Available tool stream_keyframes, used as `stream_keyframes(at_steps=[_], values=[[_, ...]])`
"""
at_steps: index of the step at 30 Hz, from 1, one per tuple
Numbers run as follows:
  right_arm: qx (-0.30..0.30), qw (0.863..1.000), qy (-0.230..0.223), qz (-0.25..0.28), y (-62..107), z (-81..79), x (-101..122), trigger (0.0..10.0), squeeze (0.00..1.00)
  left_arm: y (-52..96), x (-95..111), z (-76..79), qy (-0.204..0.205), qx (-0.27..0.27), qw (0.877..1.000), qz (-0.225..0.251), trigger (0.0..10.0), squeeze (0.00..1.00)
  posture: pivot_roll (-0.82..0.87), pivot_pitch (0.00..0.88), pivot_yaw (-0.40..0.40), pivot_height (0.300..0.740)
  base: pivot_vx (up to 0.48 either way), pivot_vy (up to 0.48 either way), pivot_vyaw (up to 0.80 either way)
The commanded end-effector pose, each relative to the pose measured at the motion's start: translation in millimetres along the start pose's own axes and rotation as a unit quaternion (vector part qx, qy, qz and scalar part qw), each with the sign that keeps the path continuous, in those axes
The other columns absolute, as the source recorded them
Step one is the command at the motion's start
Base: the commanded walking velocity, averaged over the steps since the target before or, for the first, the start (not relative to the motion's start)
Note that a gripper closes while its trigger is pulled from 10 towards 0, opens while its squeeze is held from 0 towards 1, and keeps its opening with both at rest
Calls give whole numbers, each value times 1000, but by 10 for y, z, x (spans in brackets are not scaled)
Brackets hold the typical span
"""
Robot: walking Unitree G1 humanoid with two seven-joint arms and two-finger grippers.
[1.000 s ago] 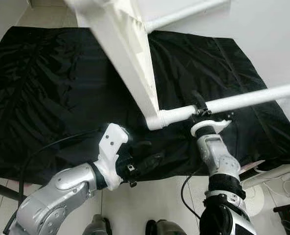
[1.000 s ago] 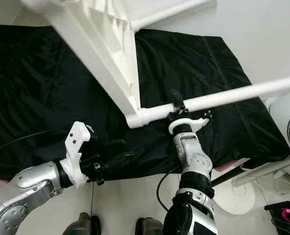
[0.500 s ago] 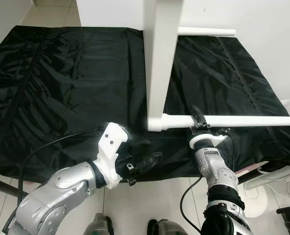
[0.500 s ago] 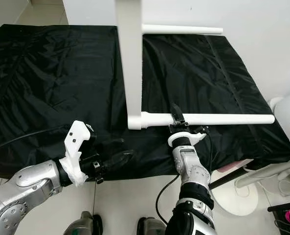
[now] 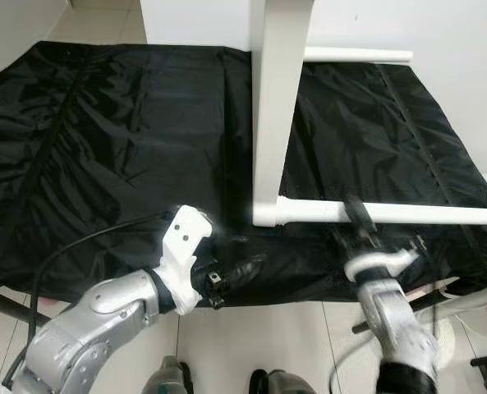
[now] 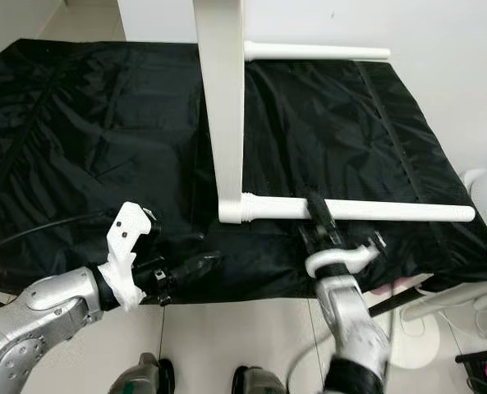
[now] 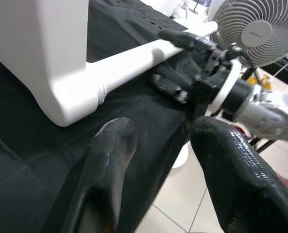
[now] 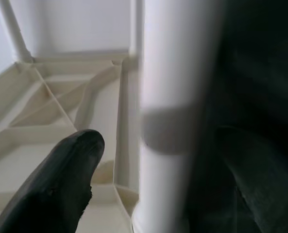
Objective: Building children table
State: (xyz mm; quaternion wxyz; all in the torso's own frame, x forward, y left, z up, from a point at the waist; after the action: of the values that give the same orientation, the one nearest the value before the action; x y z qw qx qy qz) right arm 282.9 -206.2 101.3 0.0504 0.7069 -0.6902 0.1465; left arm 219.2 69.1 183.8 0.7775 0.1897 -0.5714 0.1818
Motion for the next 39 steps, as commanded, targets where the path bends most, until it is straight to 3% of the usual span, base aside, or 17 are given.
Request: stream_keyframes(at_steps=[1, 2, 3, 7, 10, 12, 13, 18, 20, 22, 23, 29, 32, 35, 38, 39], values=[[-49, 998, -36, 5, 267, 243, -43, 10000, 396, 22, -2, -15, -7, 1, 1000, -6, 10000, 0, -43, 148, -30, 740, 0, 0, 0], [-49, 998, -36, 5, 267, 243, -43, 10000, 396, 22, -2, -15, -7, 1, 1000, -6, 10000, 0, -43, 148, -30, 740, 0, 0, 0], [-60, 997, -47, 13, 331, 312, -25, 10000, 0, 31, 2, -28, -8, 3, 1000, -7, 10000, 0, -44, 150, -26, 740, 0, 0, 0], [-60, 997, -48, 19, 428, 336, -23, 10000, 0, 43, 19, -55, -10, 4, 1000, -7, 10000, 0, -47, 152, -17, 740, 0, 0, 0], [-38, 999, -17, 6, 513, 231, -49, 10000, 0, 45, 33, -71, -13, 5, 1000, -8, 10000, 0, -48, 152, -15, 740, 0, 0, 0], [12, 999, 29, -10, 616, 6, -62, 10000, 0, 45, 46, -83, -16, 5, 1000, -8, 10000, 0, -53, 155, -10, 740, 0, 0, 0], [12, 999, 29, -10, 616, 6, -62, 10000, 0, 45, 46, -83, -16, 5, 1000, -8, 10000, 0, -53, 155, -10, 740, 0, 0, 0], [112, 991, 75, -21, 667, -285, 13, 10000, 0, 27, 58, -105, -20, 7, 1000, -9, 10000, 0, -55, 154, 2, 740, 0, 0, 0], [121, 989, 80, -21, 662, -316, 23, 10000, 0, 29, 62, -107, -21, 6, 1000, -9, 10000, 0, -55, 154, 2, 740, 0, 0, 0], [158, 982, 106, -23, 585, -465, 54, 10000, 0, 29, 68, -127, -22, 9, 1000, -8, 10000, 0, -55, 153, 4, 740, 0, 0, 0], [183, 974, 133, -14, 473, -617, 106, 10000, 0, 20, 78, -144, -26, 13, 1000, -7, 10000, 0, -53, 152, 6, 740, 0, 0, 0], [204, 967, 155, -2, 363, -741, 152, 10000, 0, 6, 93, -150, -26, 15, 1000, -3, 10000, 0, -51, 149, 9, 740, 0, 0, 0], [222, 957, 187, 12, 227, -853, 198, 10000, 0, -12, 120, -170, -25, 24, 999, 7, 10000, 0, -49, 147, 9, 740, 0, 0, 0], [201, 953, 220, 46, 9, -912, 307, 10000, 0, -11, 225, -343, -52, 93, 993, 42, 10000, 0, -38, 144, 4, 740, 0, 0, 0], [189, 953, 229, 55, -46, -922, 331, 10000, 0, -5, 259, -406, -47, 112, 991, 52, 10000, 0, -30, 142, -3, 740, 0, 0, 0], [171, 953, 243, 62, -113, -922, 339, 10000, 0, 4, 318, -496, -54, 139, 986, 70, 10000, 0, -29, 142, -5, 740, 0, 0, 0]])
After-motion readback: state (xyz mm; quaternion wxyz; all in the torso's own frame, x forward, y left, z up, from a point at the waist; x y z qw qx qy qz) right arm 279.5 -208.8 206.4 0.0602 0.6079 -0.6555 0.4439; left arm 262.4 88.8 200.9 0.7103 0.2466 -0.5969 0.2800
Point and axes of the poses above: a point about 5 cm out from each wrist's last joint towards the gripper, its own y axis pointing back from the gripper into the wrist, its own x axis along the axis of the wrist's last joint, z = x × y, the point moved 3 cm from there along -y, pointing out of the wrist towards the gripper, and after that the axes turned 10 degrees about y, right-handed, at the moved point
